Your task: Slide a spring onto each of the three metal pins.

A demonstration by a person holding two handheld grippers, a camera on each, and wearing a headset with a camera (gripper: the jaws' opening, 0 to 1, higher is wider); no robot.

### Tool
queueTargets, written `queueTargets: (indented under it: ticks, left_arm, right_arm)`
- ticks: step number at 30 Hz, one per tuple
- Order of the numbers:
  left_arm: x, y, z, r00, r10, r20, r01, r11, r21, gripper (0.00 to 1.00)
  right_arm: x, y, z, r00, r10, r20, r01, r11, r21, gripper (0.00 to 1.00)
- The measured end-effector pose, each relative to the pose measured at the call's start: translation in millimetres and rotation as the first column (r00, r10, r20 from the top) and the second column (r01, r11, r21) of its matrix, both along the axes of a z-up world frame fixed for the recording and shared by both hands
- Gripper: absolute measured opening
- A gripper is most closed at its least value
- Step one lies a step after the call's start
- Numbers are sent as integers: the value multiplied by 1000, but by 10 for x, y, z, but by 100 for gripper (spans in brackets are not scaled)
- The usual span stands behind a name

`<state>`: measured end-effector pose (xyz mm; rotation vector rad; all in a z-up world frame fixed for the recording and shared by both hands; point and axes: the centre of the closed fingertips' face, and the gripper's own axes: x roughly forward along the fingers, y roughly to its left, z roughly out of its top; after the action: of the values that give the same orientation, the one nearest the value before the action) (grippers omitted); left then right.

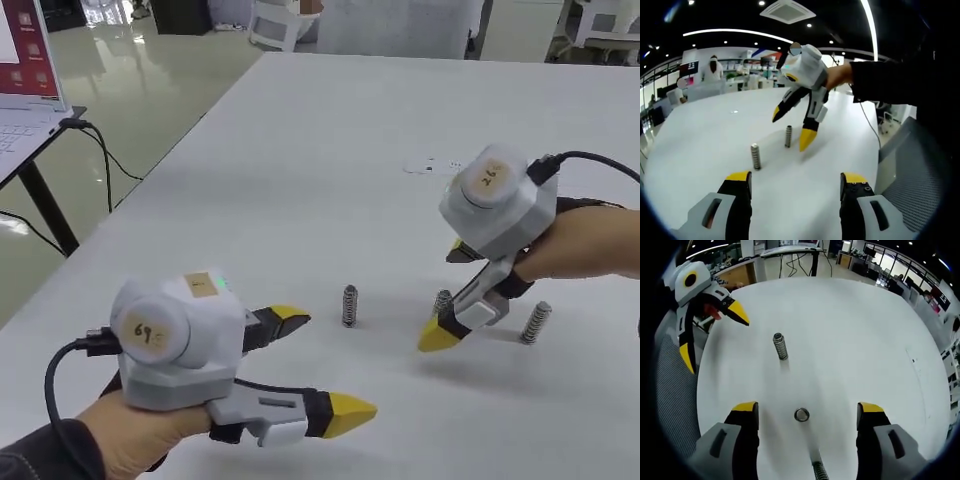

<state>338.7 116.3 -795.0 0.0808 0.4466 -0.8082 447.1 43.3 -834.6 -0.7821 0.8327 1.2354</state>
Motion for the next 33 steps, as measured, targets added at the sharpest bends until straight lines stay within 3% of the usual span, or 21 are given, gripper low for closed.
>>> queueTargets:
  ticks: [17,33]
  left_arm:
    - [3,7,-7,1000,-1,-4,1,1000,2,68]
    - [-19,-2,-22,1000,-6,-8,6,1000,4,68]
  right_arm:
    - [-1,-259,100,995,-100,12,99,993,65,82]
    - [3,-555,147,979,-203,21,199,972,122,82]
